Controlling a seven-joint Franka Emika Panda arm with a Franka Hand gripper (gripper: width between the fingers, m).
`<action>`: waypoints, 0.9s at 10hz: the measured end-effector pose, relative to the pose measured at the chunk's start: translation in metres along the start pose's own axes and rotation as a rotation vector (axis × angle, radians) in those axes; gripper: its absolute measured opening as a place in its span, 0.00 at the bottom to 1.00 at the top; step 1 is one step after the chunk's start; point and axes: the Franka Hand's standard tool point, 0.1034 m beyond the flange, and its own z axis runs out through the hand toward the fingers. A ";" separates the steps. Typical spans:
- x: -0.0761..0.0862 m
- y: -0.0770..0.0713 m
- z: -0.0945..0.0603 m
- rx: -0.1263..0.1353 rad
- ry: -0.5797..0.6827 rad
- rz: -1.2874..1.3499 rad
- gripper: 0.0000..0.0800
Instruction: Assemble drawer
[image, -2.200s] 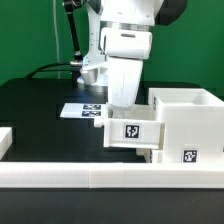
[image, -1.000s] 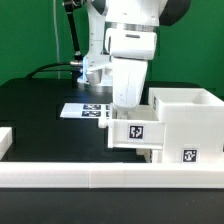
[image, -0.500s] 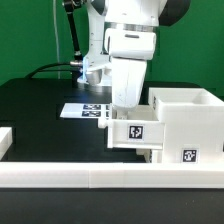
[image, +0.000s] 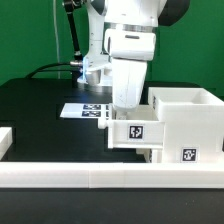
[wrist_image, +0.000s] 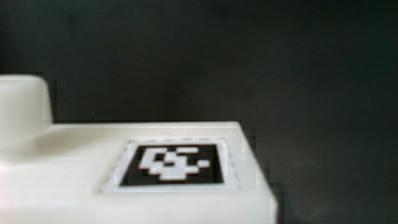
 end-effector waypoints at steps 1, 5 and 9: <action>0.000 0.000 0.000 0.000 0.000 0.000 0.05; -0.001 0.001 0.000 -0.012 0.004 0.008 0.05; -0.001 0.000 0.001 -0.012 0.004 0.007 0.05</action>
Offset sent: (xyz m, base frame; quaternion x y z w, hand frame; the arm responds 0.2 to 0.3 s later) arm -0.0068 0.0073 0.0032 -0.0320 0.0365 0.0368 0.9981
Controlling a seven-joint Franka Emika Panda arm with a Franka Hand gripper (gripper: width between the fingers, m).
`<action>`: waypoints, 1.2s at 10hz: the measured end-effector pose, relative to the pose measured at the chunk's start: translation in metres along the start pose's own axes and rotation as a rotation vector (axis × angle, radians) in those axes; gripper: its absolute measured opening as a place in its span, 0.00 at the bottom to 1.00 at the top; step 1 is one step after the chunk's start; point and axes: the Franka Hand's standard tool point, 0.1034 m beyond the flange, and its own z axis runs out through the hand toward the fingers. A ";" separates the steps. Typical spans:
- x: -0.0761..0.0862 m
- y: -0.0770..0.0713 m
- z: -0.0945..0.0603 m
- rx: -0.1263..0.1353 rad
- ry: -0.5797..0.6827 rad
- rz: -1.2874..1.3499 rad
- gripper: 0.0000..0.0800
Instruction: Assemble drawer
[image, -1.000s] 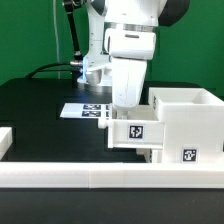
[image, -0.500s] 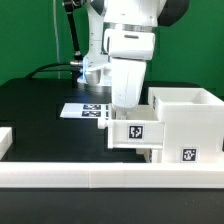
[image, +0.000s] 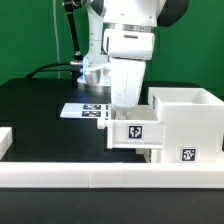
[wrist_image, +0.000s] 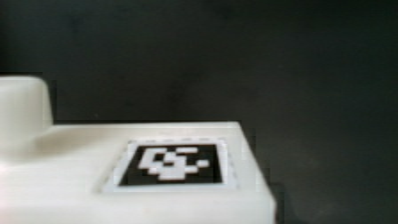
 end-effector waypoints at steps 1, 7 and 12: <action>0.000 -0.001 0.000 -0.002 0.001 -0.001 0.05; 0.002 -0.002 0.000 -0.036 0.011 0.012 0.05; 0.002 -0.001 0.000 -0.038 0.010 0.031 0.05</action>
Offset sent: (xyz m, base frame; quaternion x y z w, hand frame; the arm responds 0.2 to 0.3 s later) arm -0.0145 0.0081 -0.0005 -0.0113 0.0092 0.0034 0.9999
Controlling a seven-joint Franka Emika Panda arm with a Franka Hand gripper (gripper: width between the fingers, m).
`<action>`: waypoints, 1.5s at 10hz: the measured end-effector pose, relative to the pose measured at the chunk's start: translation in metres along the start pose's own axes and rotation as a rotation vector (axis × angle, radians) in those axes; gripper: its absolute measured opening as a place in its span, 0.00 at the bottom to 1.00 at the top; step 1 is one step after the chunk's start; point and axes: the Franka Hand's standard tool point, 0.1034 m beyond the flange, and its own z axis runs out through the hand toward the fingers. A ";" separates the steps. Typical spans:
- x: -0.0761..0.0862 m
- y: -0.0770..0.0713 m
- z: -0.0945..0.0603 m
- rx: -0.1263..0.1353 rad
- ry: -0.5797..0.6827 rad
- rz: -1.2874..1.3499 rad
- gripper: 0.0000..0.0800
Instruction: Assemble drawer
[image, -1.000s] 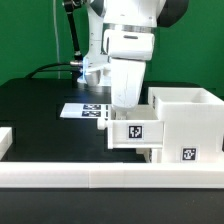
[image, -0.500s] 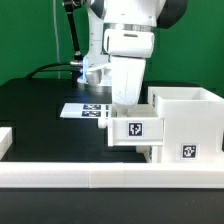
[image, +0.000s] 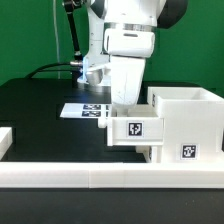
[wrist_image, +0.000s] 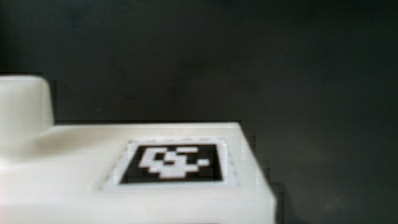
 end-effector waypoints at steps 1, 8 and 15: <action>0.000 0.000 0.000 0.000 0.000 0.000 0.05; 0.001 -0.002 0.000 0.011 -0.014 -0.041 0.05; -0.001 -0.001 0.000 0.001 -0.024 -0.063 0.05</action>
Offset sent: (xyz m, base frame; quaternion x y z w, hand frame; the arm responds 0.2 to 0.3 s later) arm 0.0000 0.0000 0.0000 0.0000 0.0000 0.0000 1.0000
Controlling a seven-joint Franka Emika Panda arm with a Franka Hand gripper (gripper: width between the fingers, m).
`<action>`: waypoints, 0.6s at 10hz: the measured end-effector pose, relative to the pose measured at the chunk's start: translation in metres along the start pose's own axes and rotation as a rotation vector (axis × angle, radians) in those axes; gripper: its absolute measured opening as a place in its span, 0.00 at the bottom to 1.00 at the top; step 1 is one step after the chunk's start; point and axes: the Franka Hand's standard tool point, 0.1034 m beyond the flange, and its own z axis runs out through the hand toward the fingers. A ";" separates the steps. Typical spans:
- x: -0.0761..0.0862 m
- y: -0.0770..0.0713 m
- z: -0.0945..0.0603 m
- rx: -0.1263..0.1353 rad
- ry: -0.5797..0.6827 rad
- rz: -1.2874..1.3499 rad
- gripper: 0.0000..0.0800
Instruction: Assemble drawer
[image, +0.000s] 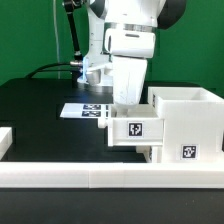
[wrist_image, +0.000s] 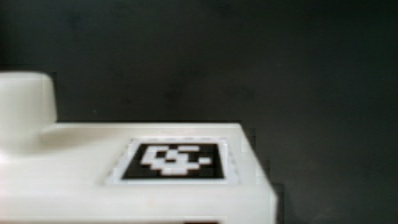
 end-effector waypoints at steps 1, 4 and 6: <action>-0.003 0.001 0.000 -0.002 -0.003 -0.002 0.05; -0.003 0.001 0.000 -0.002 -0.003 0.001 0.05; -0.002 0.001 0.000 -0.004 -0.005 -0.009 0.05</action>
Offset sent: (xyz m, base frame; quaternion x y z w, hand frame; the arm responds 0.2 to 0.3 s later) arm 0.0000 0.0000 0.0000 0.0000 0.0000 0.0000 1.0000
